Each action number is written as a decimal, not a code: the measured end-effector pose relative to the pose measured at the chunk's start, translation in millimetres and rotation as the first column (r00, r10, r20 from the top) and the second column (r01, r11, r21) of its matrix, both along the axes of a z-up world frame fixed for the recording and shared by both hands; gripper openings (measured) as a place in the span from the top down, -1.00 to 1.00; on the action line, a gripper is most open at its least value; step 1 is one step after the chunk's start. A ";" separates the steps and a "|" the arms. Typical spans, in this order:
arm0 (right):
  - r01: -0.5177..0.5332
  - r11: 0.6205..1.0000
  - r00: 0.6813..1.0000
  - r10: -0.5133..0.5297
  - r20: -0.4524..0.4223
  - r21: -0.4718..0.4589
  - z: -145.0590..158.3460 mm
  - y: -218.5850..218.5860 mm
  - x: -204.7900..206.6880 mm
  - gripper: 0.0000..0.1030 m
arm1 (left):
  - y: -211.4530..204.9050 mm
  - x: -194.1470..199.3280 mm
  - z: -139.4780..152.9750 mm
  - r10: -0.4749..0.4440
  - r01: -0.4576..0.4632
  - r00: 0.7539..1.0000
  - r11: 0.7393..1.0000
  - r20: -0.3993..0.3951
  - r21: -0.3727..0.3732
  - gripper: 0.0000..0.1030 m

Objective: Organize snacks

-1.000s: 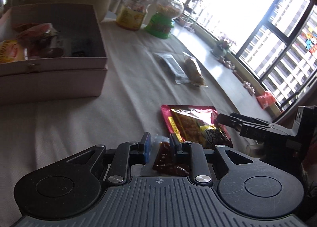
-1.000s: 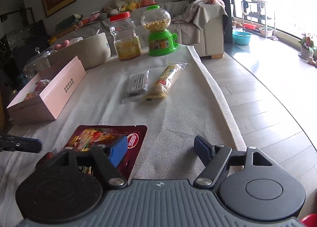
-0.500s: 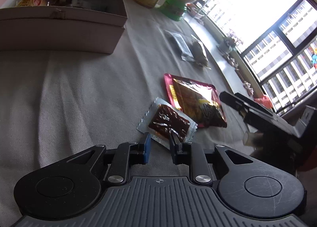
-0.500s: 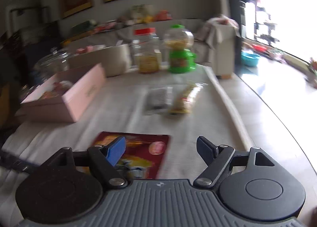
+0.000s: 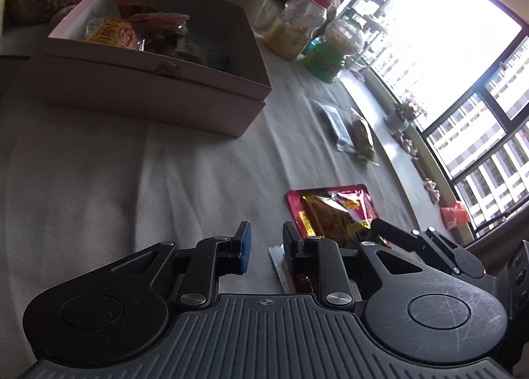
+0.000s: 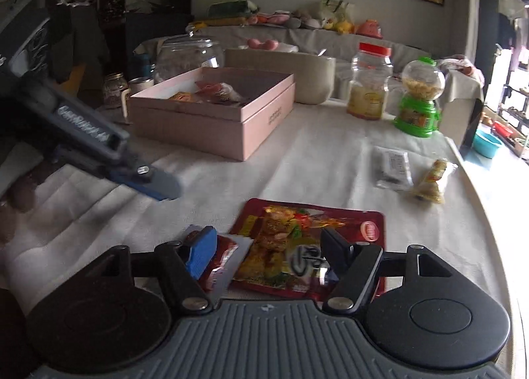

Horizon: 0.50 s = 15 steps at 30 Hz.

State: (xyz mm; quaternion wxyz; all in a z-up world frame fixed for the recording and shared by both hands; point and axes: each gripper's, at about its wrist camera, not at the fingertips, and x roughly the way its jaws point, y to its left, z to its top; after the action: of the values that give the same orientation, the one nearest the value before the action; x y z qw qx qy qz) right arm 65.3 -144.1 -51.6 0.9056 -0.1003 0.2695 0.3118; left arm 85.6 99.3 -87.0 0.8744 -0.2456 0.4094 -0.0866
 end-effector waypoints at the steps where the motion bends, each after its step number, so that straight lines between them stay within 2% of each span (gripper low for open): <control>1: 0.022 1.000 1.000 -0.022 0.006 0.004 0.9 -5.4 0.7 -0.37 | -0.1 -3.6 -0.2 -0.008 0.008 1.000 1.000 -0.004 -0.001 0.53; 5: 0.166 0.986 0.986 -0.166 0.019 0.019 1.0 -36.8 12.7 -0.43 | -11.3 -12.6 -1.2 -0.055 0.055 0.998 0.998 -0.016 0.006 0.53; 7: 0.255 0.966 0.967 -0.255 -0.001 0.038 -1.8 -54.5 22.2 -0.44 | -23.9 -12.5 0.1 -0.082 0.082 0.997 0.996 -0.006 0.026 0.53; 9: 0.350 0.936 0.937 -0.349 -0.031 0.046 -7.1 -70.5 32.7 -0.44 | -44.4 -12.4 3.8 -0.134 0.133 0.991 0.988 0.016 0.079 0.53; 11: 0.414 0.907 0.907 -0.404 -0.115 0.077 -13.2 -86.4 43.2 -0.45 | -71.9 -15.2 9.2 -0.226 0.213 0.973 0.960 0.049 0.183 0.53; 13: 0.440 0.889 0.889 -0.410 -0.203 0.129 -19.1 -100.7 51.1 -0.46 | -98.1 -19.1 10.8 -0.328 0.303 0.943 0.914 0.052 0.270 0.53; 15: 0.446 0.878 0.886 -0.405 -0.225 0.173 -20.1 -109.0 51.8 -0.48 | -115.3 -22.4 7.7 -0.390 0.359 0.920 0.876 0.036 0.322 0.51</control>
State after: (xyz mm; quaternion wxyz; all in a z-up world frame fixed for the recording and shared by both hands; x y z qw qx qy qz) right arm 117.1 -253.1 -71.7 0.9289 0.0912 0.3304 0.1400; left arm 63.1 -16.0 -79.3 0.8879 -0.0171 0.4135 -0.2010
